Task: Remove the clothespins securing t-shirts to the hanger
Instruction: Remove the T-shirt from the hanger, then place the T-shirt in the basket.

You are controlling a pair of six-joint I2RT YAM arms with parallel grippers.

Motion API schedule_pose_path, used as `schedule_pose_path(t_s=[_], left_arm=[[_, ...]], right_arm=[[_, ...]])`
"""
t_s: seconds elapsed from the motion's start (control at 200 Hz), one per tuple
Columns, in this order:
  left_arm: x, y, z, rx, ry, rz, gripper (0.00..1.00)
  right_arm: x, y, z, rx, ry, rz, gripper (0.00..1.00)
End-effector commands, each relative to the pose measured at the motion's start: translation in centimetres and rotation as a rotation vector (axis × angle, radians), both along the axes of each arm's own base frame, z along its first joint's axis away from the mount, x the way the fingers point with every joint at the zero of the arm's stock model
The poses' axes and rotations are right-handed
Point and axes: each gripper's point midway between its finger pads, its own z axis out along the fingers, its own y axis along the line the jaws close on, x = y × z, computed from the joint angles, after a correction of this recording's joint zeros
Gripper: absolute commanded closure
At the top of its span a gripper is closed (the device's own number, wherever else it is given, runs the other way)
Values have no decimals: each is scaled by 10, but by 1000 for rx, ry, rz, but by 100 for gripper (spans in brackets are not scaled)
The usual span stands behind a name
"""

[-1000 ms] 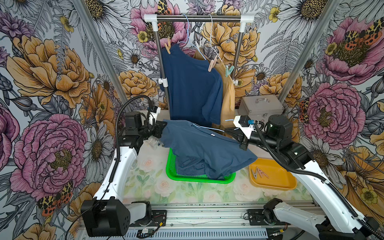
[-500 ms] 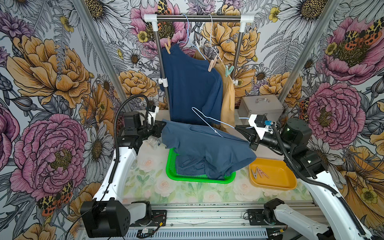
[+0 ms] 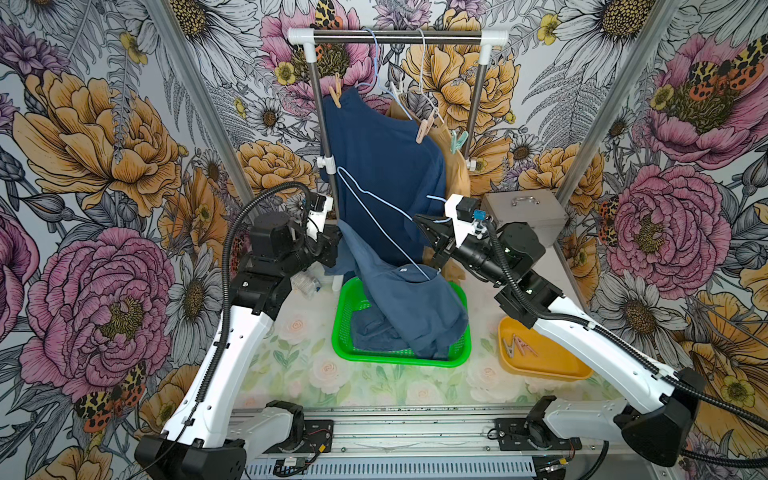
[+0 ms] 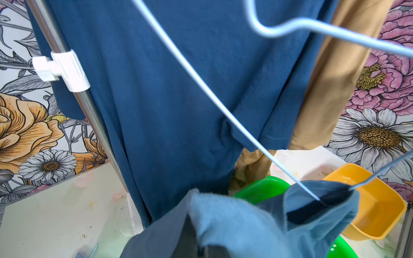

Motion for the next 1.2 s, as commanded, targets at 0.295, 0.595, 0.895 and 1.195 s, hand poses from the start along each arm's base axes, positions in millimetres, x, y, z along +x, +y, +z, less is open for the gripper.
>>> schedule_pose_path(t_s=[0.295,0.595,0.895,1.195], left_arm=[[-30,-47,-35,131,54,-65,100],[-51,-96,-79,175,142,-158,100],[-60,-102,-176,270,359,-173,100],[-60,-125,-253,364,533,-237,40]], right_arm=[[-14,-12,103,367,-211,23,100],[-8,-22,85,499,-196,39,100],[-17,-47,83,314,-172,-77,100],[-45,-96,72,193,-122,-175,100]])
